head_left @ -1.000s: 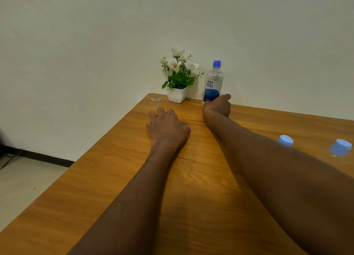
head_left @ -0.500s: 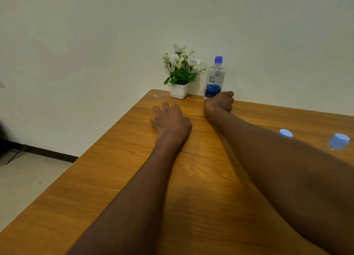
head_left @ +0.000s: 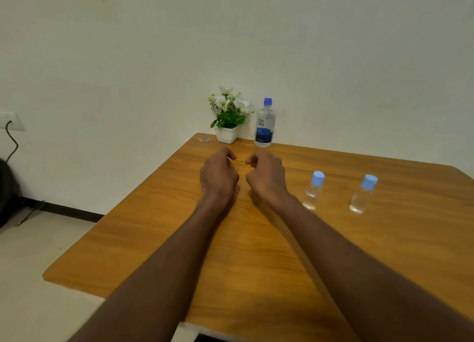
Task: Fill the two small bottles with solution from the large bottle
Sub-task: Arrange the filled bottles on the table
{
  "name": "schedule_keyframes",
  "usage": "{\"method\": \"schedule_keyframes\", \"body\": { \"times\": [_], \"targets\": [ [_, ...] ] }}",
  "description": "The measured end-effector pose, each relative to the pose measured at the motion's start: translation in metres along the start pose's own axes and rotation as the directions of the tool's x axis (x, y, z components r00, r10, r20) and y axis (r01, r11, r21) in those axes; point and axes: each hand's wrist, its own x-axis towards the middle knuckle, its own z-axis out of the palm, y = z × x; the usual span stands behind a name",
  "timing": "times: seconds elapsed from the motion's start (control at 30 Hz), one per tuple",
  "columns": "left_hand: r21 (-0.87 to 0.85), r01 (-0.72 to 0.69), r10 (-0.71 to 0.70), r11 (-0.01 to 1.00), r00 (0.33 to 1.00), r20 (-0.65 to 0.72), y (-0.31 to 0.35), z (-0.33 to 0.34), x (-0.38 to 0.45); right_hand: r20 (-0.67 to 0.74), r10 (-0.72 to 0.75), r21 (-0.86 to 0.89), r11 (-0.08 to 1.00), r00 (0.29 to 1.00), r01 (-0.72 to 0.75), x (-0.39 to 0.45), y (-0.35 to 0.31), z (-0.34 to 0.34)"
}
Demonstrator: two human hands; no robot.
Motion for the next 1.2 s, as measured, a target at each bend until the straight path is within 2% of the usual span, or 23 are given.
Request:
{"method": "schedule_keyframes", "body": {
  "times": [0.07,0.2,0.33,0.4,0.47,0.53,0.6,0.67,0.8,0.93,1.07,1.2],
  "targets": [
    [-0.1,0.022,-0.022,0.995,1.0,-0.005,0.013,-0.005,-0.025,-0.09,-0.068,0.057,0.996,0.994,0.073,-0.036,0.006,-0.02],
    [-0.202,-0.117,0.122,0.972,0.992,0.014,0.048,-0.007,-0.082,-0.26,-0.175,0.087,0.975,0.95,0.204,-0.09,0.038,-0.063],
    [-0.318,-0.213,0.269,0.924,0.953,0.141,0.087,0.004,-0.132,-0.399,-0.097,0.142,0.976,0.912,0.165,-0.117,0.079,-0.108],
    [-0.316,-0.32,0.398,0.893,0.889,0.225,0.103,0.012,-0.145,-0.433,-0.033,0.171,0.978,0.901,0.118,-0.122,0.1,-0.127],
    [-0.222,-0.476,0.525,0.851,0.782,0.337,0.109,0.017,-0.147,-0.453,0.019,0.179,0.981,0.891,0.07,-0.124,0.119,-0.136],
    [-0.137,-0.601,0.592,0.787,0.675,0.439,0.113,0.027,-0.148,-0.464,0.158,0.26,0.965,0.872,-0.037,-0.124,0.141,-0.143],
    [-0.116,-0.628,0.592,0.769,0.633,0.499,0.112,0.036,-0.147,-0.452,0.331,0.401,0.905,0.828,-0.142,-0.12,0.155,-0.145],
    [-0.101,-0.607,0.547,0.788,0.615,0.568,0.11,0.043,-0.143,-0.416,0.403,0.409,0.884,0.815,-0.228,-0.116,0.161,-0.144],
    [-0.03,-0.602,0.449,0.798,0.561,0.695,0.111,0.054,-0.138,-0.316,0.384,0.265,0.914,0.868,-0.307,-0.109,0.163,-0.142],
    [0.013,-0.613,0.407,0.79,0.54,0.736,0.111,0.057,-0.136,-0.242,0.369,0.13,0.929,0.898,-0.346,-0.101,0.169,-0.147],
    [0.035,-0.614,0.393,0.789,0.547,0.739,0.112,0.058,-0.136,-0.212,0.326,0.069,0.945,0.921,-0.319,-0.093,0.168,-0.152],
    [0.02,-0.595,0.391,0.804,0.553,0.735,0.114,0.057,-0.135,-0.22,0.336,0.098,0.942,0.916,-0.322,-0.09,0.169,-0.152]
  ]
}}
